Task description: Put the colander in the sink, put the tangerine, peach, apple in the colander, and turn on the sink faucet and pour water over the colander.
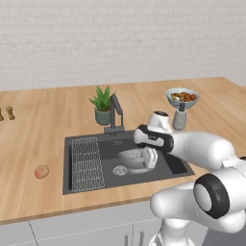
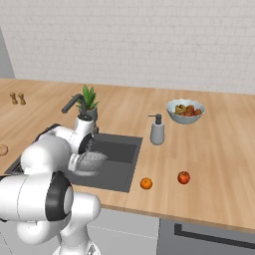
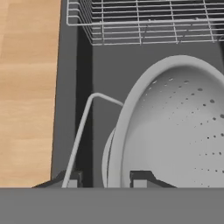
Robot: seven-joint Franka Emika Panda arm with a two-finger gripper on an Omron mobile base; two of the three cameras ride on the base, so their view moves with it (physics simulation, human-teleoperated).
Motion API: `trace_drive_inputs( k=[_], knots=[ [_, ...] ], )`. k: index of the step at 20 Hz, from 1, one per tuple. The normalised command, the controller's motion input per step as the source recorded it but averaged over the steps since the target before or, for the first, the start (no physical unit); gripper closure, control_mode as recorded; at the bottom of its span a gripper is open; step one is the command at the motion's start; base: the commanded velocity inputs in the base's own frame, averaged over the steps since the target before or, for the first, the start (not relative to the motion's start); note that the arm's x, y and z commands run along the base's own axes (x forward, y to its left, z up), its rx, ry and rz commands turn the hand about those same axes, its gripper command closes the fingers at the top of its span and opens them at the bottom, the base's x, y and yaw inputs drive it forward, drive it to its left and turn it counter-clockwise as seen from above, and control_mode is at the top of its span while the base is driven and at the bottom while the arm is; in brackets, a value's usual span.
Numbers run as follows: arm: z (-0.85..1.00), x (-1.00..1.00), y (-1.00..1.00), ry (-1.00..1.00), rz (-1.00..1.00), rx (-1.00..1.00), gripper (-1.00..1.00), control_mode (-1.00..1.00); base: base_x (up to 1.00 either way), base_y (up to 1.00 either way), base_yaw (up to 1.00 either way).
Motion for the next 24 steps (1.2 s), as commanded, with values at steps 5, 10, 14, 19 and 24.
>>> trace_drive_inputs(
  k=[5,10,14,19,24],
  knots=[
    [-0.36,0.10,0.06,-0.15,0.21,0.11,1.00,-1.00,0.00,0.00,0.00],
    [-0.28,0.10,0.13,-0.07,0.21,0.06,1.00,-1.00,0.00,0.00,0.00],
    [-0.03,0.05,0.36,0.00,0.09,0.01,1.00,-1.00,0.00,0.00,0.00],
    [-0.28,0.00,0.34,0.00,0.07,0.00,1.00,-1.00,0.00,0.00,0.00],
    [-0.30,0.01,0.15,-0.04,0.06,0.00,1.00,-1.00,0.00,0.00,0.00]
  ],
)
